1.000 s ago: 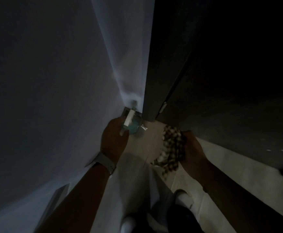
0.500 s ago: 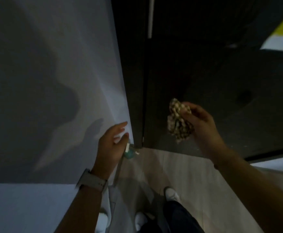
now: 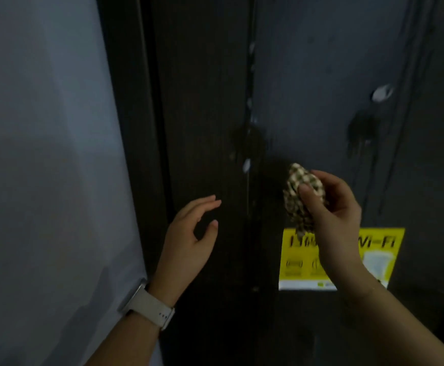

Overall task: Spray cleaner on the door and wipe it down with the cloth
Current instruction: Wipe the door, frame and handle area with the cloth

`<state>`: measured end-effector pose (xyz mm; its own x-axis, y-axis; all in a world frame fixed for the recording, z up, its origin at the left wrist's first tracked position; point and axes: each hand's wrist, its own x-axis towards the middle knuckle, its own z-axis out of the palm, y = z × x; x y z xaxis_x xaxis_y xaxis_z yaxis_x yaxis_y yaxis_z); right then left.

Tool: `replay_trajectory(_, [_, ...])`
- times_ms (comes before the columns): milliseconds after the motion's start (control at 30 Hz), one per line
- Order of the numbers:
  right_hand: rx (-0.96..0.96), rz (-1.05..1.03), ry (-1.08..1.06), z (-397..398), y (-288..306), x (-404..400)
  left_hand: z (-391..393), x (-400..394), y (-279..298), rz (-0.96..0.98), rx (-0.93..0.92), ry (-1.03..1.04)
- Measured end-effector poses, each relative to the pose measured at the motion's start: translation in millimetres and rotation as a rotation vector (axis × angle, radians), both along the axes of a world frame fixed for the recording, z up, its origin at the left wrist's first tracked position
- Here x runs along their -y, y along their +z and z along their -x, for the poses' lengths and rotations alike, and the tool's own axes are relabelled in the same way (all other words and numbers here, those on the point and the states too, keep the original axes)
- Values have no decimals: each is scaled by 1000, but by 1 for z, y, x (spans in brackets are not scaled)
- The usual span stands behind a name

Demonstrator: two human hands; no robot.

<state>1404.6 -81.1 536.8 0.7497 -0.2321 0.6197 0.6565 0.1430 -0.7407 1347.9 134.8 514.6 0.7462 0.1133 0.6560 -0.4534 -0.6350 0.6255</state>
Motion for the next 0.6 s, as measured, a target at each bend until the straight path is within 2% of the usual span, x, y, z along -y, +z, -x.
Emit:
replay_trajectory(133, [217,64,-138,-38,70,17,-43,5,69,-211,187,70])
replay_trajectory(267, [390,100,-222,-80,143,32,-72,-4,133,-290,405,187])
replay_trajectory(400, [630,297,-320,-105,199,20,-96,-20,194,-348,571,298])
replay_trajectory(500, [833,469,-540,-120,233,5,-109,-36,232,-476,633,386])
replay_trajectory(600, [832,445,-655,-130,253,-9,-120,-57,262,-625,673,486])
